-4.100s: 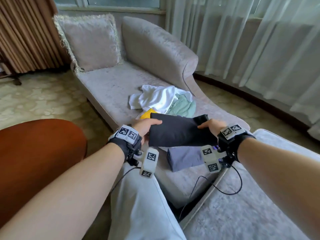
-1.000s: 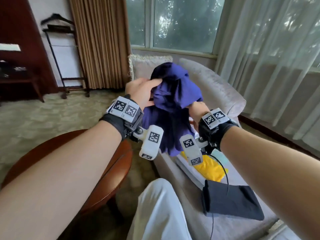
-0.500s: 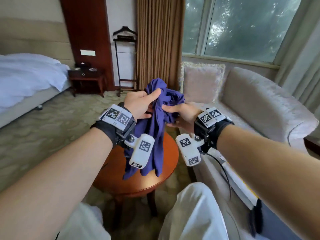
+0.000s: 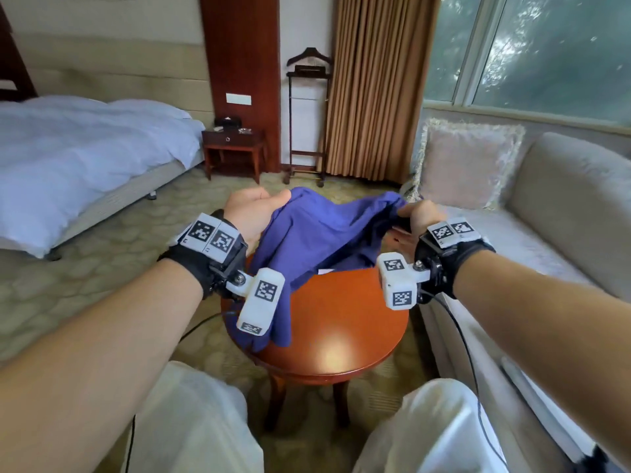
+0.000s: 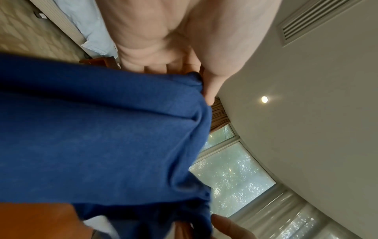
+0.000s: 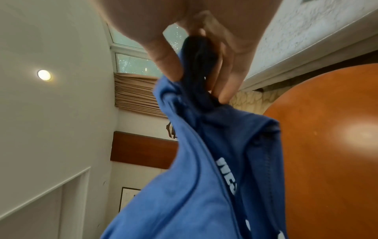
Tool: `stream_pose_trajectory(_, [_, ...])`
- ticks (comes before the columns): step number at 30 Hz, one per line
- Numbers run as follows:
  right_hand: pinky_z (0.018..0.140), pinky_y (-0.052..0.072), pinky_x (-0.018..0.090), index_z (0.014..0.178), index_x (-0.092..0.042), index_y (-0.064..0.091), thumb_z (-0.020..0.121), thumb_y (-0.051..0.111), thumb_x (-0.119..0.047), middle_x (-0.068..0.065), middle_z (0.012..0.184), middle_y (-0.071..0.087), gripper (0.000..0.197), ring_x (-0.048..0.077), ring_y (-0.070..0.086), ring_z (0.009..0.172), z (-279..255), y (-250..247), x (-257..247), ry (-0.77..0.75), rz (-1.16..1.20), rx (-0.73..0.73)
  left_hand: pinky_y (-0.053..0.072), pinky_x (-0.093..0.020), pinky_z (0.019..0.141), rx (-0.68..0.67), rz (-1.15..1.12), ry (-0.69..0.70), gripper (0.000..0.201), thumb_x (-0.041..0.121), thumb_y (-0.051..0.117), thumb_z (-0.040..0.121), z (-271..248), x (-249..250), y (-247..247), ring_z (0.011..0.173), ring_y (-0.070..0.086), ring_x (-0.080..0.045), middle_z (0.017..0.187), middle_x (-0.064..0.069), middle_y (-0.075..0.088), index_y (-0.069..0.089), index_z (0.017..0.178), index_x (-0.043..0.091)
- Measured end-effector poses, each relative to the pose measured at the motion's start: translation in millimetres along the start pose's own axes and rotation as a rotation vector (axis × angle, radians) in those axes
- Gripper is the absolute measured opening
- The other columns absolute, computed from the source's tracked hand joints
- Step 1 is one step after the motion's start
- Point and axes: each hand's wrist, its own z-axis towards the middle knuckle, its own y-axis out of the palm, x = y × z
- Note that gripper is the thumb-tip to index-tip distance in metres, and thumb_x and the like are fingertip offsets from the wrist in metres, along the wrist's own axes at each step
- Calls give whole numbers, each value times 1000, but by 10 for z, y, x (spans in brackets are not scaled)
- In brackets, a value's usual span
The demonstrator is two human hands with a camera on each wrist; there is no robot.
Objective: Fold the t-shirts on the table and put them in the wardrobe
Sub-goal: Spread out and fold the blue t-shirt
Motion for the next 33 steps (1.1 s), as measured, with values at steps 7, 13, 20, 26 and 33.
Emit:
stream_pose_trajectory(7, [94, 51, 45, 117, -12, 56, 79, 65, -17, 13, 120, 59, 39, 30, 58, 102, -163, 249, 269, 113, -329, -397, 45, -42, 78, -101, -187, -24, 36, 30, 75, 80, 37, 34, 221, 76, 49, -23, 72, -11, 46, 48, 59, 18])
stream_pose_trajectory(13, [76, 50, 32, 107, -17, 68, 74, 52, 24, 5, 91, 68, 55, 22, 62, 85, -142, 460, 544, 46, -490, -625, 50, -27, 68, -172, -241, -41, 17, 24, 64, 94, 70, 6, 253, 71, 57, -16, 76, -3, 60, 61, 83, 12])
stream_pose_trajectory(20, [43, 43, 22, 74, -8, 66, 68, 86, -12, 8, 64, 63, 21, 17, 54, 45, -23, 476, 416, -126, -564, -350, 53, -39, 83, 68, 127, -10, 29, 41, 74, 83, 203, -82, 76, 81, 65, -22, 88, -9, 69, 64, 80, 14])
stream_pose_trajectory(26, [45, 41, 24, 82, -6, 66, 81, 75, -35, 11, 62, 55, 31, 15, 47, 44, -65, 636, 275, -103, -437, -386, 46, -32, 95, -486, 130, -36, 78, 22, 89, 53, -29, -203, 219, 108, 63, -14, 120, -2, 66, 57, 124, 15])
stream_pose_trajectory(33, [66, 49, 25, 86, -17, 68, 78, 78, -34, 3, 89, 71, 21, 15, 63, 80, -71, 625, 207, -138, -382, -473, 52, -40, 70, -301, 597, 228, 41, 40, 78, 62, 105, -277, 321, 77, 64, -29, 80, -10, 67, 62, 83, 9])
